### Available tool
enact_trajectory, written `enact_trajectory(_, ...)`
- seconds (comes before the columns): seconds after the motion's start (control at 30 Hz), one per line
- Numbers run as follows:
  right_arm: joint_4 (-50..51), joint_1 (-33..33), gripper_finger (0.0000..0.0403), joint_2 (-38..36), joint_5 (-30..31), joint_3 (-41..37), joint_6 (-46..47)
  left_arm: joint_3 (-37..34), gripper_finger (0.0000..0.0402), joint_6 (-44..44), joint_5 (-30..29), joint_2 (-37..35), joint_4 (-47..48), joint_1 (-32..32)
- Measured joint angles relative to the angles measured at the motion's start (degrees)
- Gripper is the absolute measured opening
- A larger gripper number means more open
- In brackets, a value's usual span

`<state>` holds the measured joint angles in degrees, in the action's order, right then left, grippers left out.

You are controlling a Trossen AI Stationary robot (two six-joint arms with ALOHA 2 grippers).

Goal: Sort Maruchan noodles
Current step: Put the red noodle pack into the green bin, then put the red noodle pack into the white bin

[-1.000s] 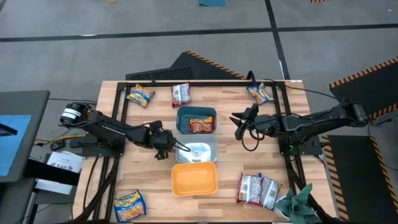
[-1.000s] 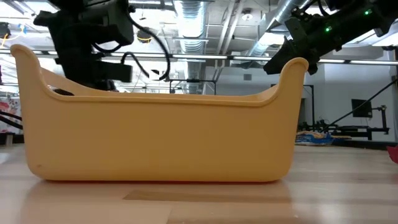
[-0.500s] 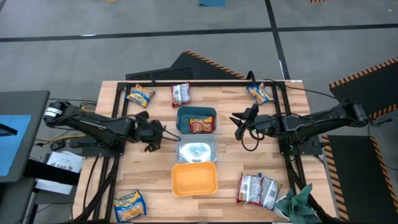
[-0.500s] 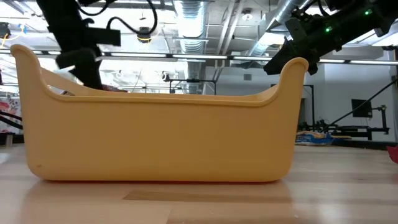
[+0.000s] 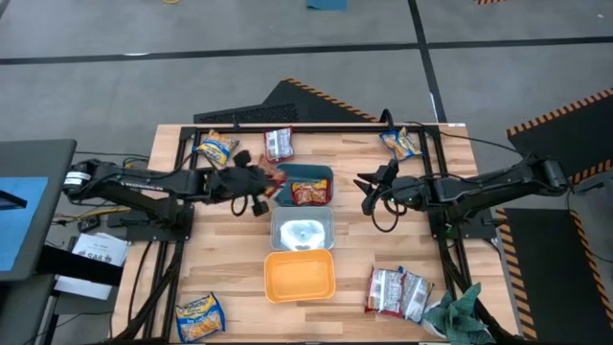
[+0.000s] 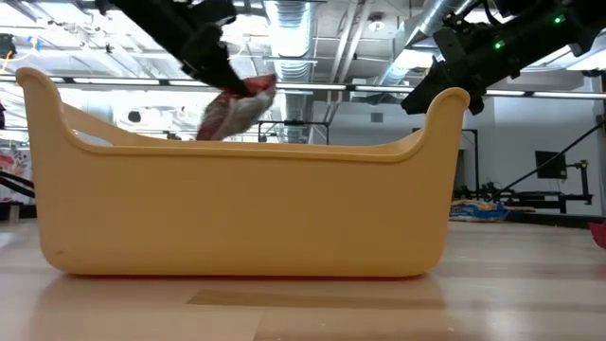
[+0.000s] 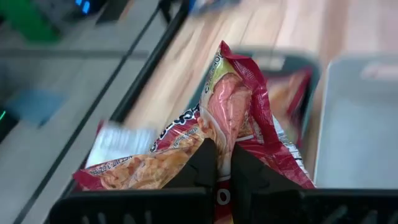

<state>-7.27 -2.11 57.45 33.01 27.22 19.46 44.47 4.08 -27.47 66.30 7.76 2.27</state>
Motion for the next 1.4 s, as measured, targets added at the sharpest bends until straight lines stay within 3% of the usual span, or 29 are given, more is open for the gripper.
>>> enact_trajectory(0.23,0.15,0.02,0.0128,0.0,0.02,0.0,-0.33,0.0,0.0,8.8,11.74,7.92,-10.75,4.78)
enact_trajectory(0.47,0.33,0.02,0.0128,0.0,0.02,0.0,-0.46,0.07,0.0,19.31,11.98,15.04,-17.03,5.09)
enact_trajectory(0.7,0.48,0.02,0.0128,0.0,0.02,0.0,-0.46,2.5,0.0003,24.63,12.2,17.35,-16.41,5.09)
enact_trajectory(0.93,0.89,0.02,0.0128,0.0,0.02,0.0,-0.46,2.67,0.0034,21.39,12.01,16.98,-16.36,5.06)
enact_trajectory(1.27,0.9,0.02,0.0128,0.0,0.02,0.0,-0.46,2.67,0.011,17.86,12.79,16.96,-16.26,4.85)
enact_trajectory(1.4,0.98,0.02,0.0128,0.0,0.02,0.0,-0.46,2.88,0.0132,17.96,9.79,15.65,-13.53,4.04)
